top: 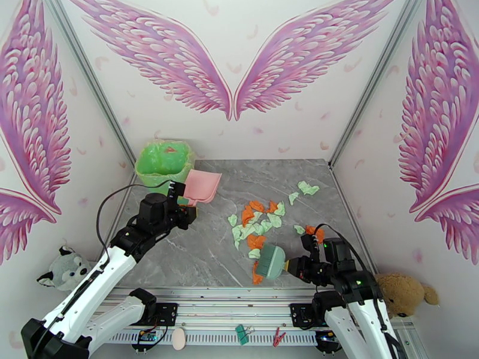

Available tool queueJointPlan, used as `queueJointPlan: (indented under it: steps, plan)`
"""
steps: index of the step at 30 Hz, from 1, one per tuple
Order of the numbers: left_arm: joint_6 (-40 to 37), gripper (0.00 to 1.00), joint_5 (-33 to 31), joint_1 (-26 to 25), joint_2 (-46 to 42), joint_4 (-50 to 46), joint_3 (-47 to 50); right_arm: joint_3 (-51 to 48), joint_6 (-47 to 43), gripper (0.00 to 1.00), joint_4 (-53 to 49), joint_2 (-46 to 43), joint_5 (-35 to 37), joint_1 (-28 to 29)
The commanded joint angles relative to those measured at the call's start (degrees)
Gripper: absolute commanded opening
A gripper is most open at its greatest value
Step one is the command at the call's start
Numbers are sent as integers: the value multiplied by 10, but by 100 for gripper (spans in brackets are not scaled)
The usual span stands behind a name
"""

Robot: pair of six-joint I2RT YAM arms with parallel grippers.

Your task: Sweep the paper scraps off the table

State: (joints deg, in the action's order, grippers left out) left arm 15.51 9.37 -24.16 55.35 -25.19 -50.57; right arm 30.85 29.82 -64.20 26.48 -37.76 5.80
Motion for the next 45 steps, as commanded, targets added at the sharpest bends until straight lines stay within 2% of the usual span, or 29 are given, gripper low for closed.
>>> queueJointPlan:
  steps: [1,12,16,22,29,33,36,40,45]
  plan:
    - [9,0,8,-4,-2,14,-9,-14,13,0,-12,-19,23,4]
    - [11,0,8,-6,6,21,-9,-27,80,0,35,-39,124,3]
    - [11,0,10,-7,8,23,-5,-48,105,0,91,-29,124,4]
    - [10,0,11,-7,0,17,6,-94,117,0,222,47,121,4]
    - [11,0,10,-13,0,19,37,-51,80,0,318,180,167,4]
    - [12,0,0,-23,-1,13,51,-18,74,0,348,229,154,4]
    - [6,0,-14,-36,-6,-4,53,12,72,0,340,227,139,4]
    - [2,0,-68,-69,-1,-64,27,76,50,0,275,201,141,4]
    - [2,0,-95,-104,13,-141,-24,180,-9,0,189,201,177,4]
